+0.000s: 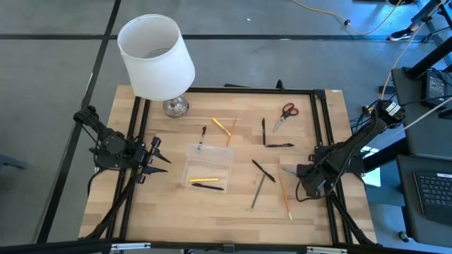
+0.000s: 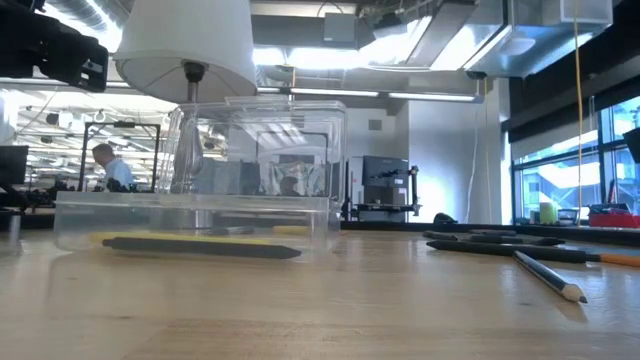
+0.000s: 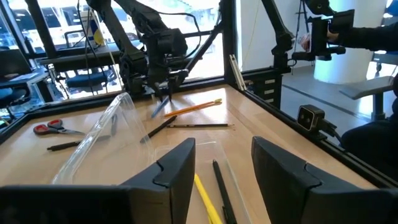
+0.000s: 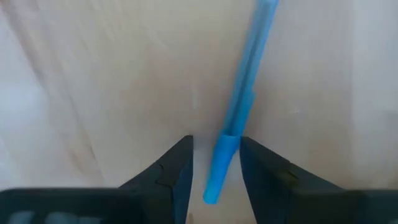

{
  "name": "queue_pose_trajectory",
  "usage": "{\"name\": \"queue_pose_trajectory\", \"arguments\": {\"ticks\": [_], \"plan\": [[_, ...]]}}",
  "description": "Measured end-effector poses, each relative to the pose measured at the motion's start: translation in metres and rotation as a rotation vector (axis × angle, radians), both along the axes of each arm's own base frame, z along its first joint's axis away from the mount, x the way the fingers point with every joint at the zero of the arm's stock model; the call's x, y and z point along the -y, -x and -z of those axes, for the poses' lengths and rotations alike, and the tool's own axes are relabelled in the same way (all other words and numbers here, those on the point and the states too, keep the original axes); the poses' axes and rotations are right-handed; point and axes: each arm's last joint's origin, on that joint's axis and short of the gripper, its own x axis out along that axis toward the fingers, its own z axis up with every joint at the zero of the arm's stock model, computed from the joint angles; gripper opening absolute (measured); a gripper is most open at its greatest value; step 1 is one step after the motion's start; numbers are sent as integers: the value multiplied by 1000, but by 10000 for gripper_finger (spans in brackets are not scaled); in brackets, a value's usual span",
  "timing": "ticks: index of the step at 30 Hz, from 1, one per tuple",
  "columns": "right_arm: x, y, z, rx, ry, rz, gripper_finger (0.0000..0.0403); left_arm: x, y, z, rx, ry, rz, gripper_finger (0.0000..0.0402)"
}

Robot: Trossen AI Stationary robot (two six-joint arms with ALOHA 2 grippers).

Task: Pick & place school supplies into a supply box
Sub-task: Put the blue pen into the transparent supply box

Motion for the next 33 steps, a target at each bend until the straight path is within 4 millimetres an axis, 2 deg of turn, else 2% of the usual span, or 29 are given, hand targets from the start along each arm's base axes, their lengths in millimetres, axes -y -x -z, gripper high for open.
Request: {"name": "queue_pose_trajectory", "arguments": {"ticks": [11, 28, 33], "plan": [[-1, -1, 0, 8, -21, 143, 133, 0, 0, 1, -6, -4, 0, 154], [-1, -3, 0, 43, 0, 148, 133, 0, 0, 1, -6, -5, 0, 152], [0, -2, 0, 30, 4, 146, 111, 0, 0, 1, -6, -5, 0, 151]]}}
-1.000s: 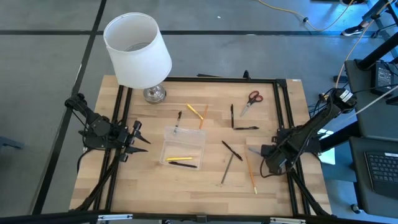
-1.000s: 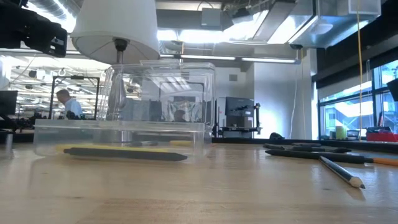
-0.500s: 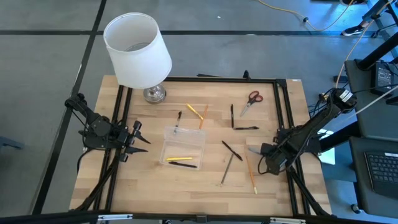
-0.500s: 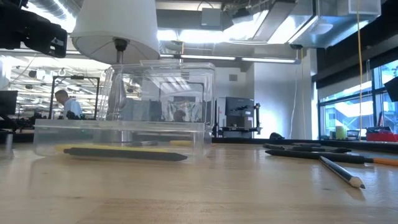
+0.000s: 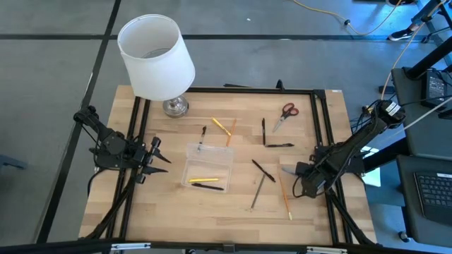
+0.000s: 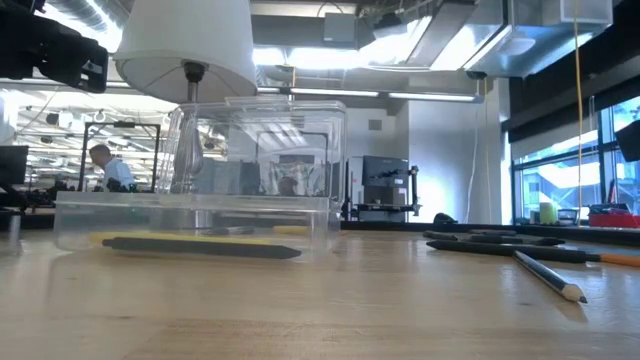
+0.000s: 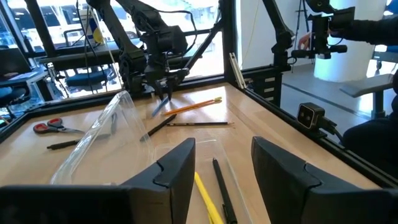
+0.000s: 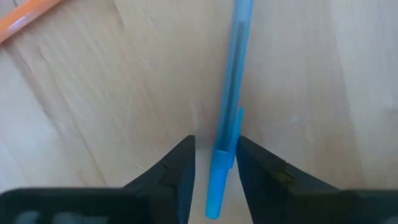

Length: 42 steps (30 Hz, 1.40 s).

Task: Pick & place school supplies into a supply box
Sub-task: Put the blue pen into the transparent supply box

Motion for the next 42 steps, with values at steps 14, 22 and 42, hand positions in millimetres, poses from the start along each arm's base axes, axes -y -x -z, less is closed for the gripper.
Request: {"name": "queue_pose_trajectory", "arguments": {"ticks": [14, 22, 42], "plan": [[2, 3, 4, -16, 7, 23, 53, 0, 0, 0, 0, 2, 0, 150], [3, 2, 4, 10, 25, 26, 56, 0, 0, 0, -1, 5, 0, 154], [-4, -5, -6, 43, -11, 25, 57, 0, 0, 0, -2, 8, 0, 152]]}}
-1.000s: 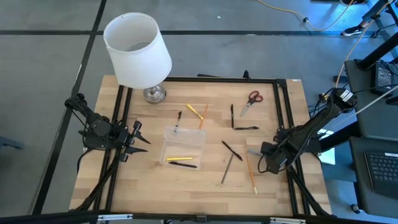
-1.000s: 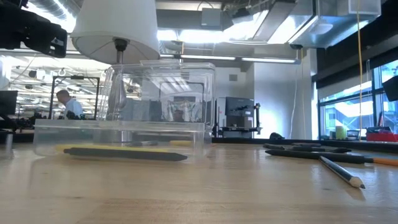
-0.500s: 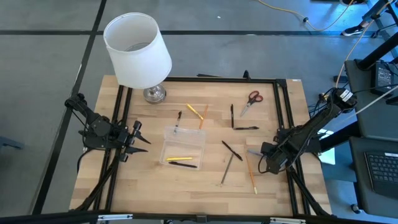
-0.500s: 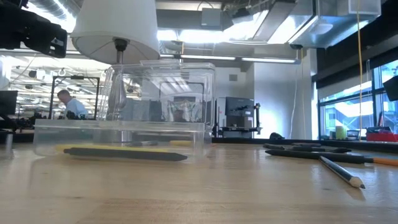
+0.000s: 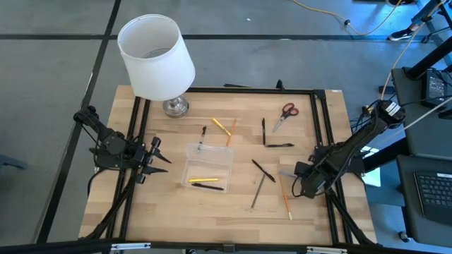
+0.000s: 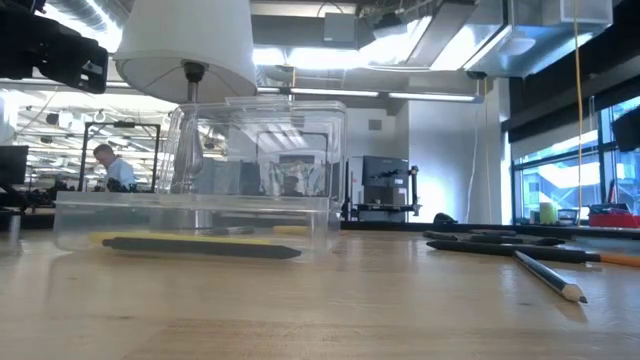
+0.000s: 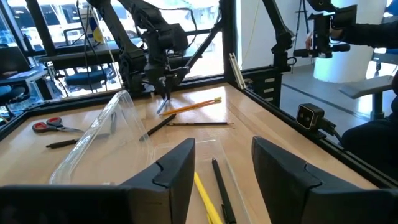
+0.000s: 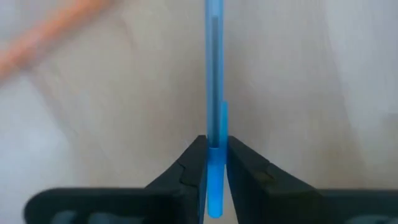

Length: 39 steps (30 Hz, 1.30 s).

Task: Pick & place school supplies into a supply box
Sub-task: Put the blue pen into the transparent supply box

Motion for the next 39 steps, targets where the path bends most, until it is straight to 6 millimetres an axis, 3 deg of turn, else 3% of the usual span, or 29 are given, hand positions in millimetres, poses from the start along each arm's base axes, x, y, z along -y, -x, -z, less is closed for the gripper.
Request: {"name": "queue_pose_trajectory", "arguments": {"ticks": [10, 19, 23, 27, 33, 39], "plan": [[-11, -15, -27, 115, -21, 15, 57, 0, 0, 0, 0, 0, 0, 152], [-29, -48, -100, 533, 52, 36, 57, 0, 0, 0, 0, 0, 0, 151], [-34, -69, -131, 733, 132, -62, 57, 0, 0, 0, 0, 0, 0, 154], [-40, -104, -150, 919, 223, -204, 57, 0, 0, 0, 0, 1, 0, 154], [-43, -160, -145, 1016, 303, -337, 57, 0, 0, 0, -1, 4, 0, 150], [-44, -217, -117, 926, 370, -325, 57, 0, 0, 0, -10, 40, -2, 154]]}}
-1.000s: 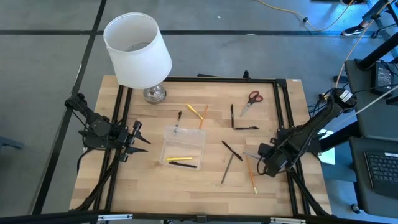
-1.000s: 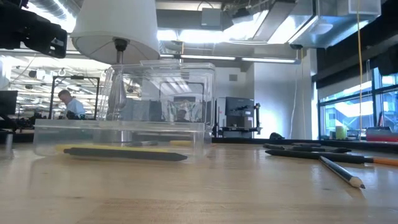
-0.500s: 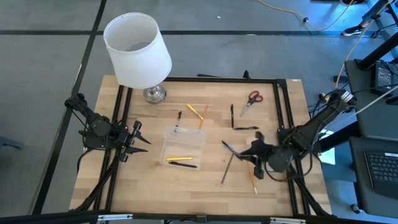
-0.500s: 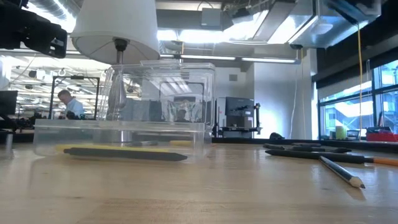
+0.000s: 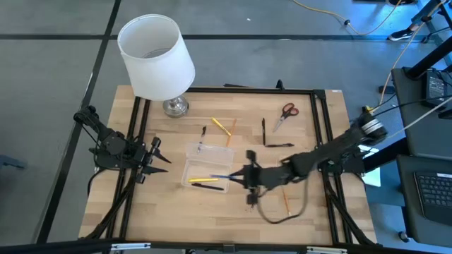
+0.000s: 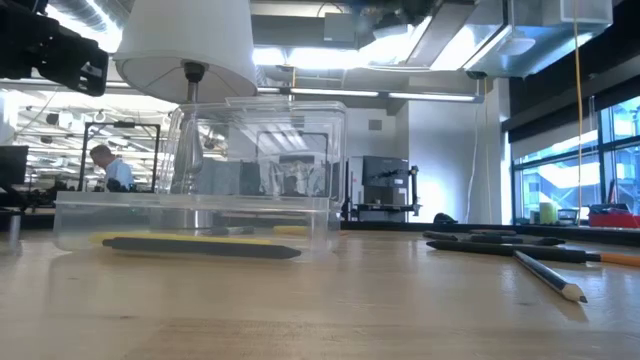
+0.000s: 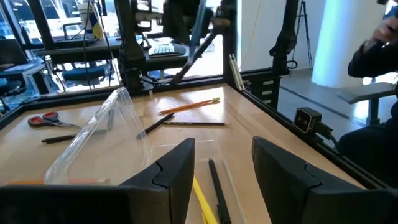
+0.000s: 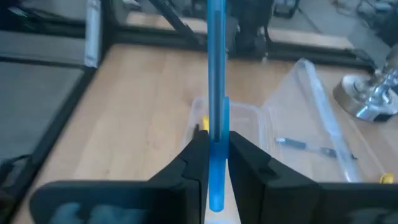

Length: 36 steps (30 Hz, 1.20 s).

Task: Pick & place school supplies into a supply box
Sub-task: Put the blue pen into the transparent supply box

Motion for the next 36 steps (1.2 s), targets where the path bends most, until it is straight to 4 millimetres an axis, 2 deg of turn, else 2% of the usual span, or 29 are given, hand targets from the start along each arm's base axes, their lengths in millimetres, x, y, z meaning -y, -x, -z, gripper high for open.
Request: {"name": "queue_pose_trajectory", "arguments": {"ticks": [6, 14, 18, 24, 31, 36], "plan": [[-9, -45, 31, -131, 23, -73, 57, 0, 0, 0, -1, 3, 0, 152], [-4, -82, 67, -279, 62, -8, 57, 0, 0, 0, -2, 4, 0, 154], [7, -88, 79, -347, 25, 67, 57, 0, 0, 0, -4, 12, 0, 154], [19, -91, 87, -388, -20, 114, 57, 0, 0, 0, -4, 11, 0, 150], [21, -94, 112, -453, -29, 116, 57, 0, 0, 1, -9, 7, 0, 154], [21, -95, 115, -464, -31, 111, 57, 0, 0, 1, -10, 6, 0, 152]]}}
